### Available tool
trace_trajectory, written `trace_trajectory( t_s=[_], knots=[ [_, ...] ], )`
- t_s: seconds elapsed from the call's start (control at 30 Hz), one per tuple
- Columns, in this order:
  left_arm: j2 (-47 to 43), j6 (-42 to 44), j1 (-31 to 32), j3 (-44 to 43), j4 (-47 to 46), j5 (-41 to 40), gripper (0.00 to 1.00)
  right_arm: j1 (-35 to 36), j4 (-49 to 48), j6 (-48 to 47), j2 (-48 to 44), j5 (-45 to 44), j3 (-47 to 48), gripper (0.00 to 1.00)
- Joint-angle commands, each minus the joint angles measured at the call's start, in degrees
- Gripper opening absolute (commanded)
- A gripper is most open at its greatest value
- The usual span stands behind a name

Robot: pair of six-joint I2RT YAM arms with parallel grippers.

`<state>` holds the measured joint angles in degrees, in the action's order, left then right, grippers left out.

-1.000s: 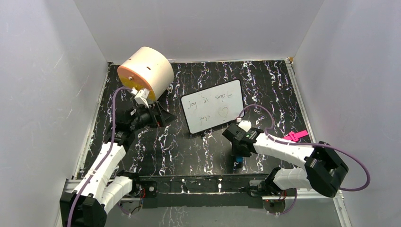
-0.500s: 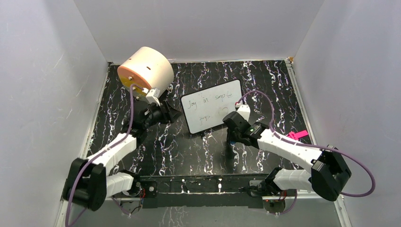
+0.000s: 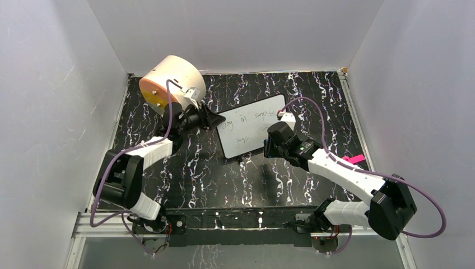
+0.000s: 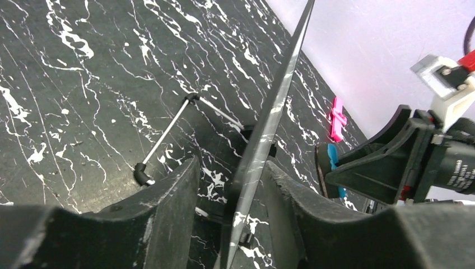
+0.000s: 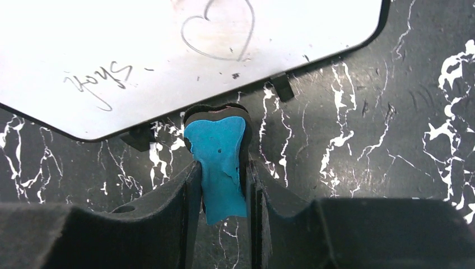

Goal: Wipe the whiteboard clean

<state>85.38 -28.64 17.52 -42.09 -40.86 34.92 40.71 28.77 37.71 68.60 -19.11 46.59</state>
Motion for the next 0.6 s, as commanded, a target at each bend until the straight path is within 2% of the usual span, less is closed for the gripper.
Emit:
trace_trajectory(
  t_s=[0.0,0.17,0.37,0.57],
  knots=[
    [1.54,0.38,-1.1,-2.43,-4.01,4.44,0.41,-0.33,-5.03,-2.86,0.77,0.66,3.96,0.29],
    [1.44,-1.5,-2.95,-0.71,-7.46,6.19,0.38,-0.32,-9.52,-7.46,1.18,0.96,5.03,0.28],
    [1.8,-4.74,-4.33,0.5,-12.69,10.56,0.42,-0.33,-15.93,-12.25,2.82,1.39,6.21,0.28],
    [2.67,-4.55,-4.31,1.54,-13.27,12.31,0.33,-0.33,-18.63,-13.63,5.33,2.01,7.69,0.27]
  ],
)
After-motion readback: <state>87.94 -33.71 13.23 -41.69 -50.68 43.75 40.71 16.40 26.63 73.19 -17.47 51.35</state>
